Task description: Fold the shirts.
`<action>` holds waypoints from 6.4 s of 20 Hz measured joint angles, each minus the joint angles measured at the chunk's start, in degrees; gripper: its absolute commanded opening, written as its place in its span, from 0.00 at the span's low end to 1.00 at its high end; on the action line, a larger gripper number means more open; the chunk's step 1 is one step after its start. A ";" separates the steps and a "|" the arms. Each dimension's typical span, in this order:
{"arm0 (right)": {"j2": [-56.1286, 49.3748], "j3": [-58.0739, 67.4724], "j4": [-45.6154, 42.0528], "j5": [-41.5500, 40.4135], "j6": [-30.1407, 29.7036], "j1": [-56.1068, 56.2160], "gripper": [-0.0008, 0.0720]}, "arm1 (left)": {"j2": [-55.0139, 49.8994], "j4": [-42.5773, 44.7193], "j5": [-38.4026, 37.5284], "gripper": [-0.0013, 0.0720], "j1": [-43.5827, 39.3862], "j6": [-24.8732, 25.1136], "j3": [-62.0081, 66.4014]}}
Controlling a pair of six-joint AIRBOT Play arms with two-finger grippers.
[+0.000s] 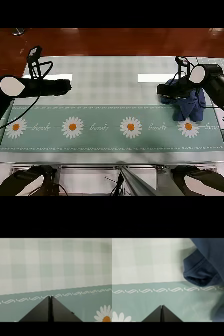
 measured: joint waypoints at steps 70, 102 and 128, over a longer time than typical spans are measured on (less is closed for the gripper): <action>15.63 41.57 15.32 8.52 -19.96 10.38 0.05 | 28.11 -13.11 -7.72 0.98 4.85 12.72 -22.25; 13.55 -15.91 29.20 -1.29 -23.58 -24.79 0.86 | 13.31 -39.93 -3.08 0.98 -3.48 21.73 -38.84; -12.09 -14.64 47.01 -9.16 -36.39 1.62 0.67 | -1.55 -59.39 8.94 0.05 -14.40 37.18 -32.63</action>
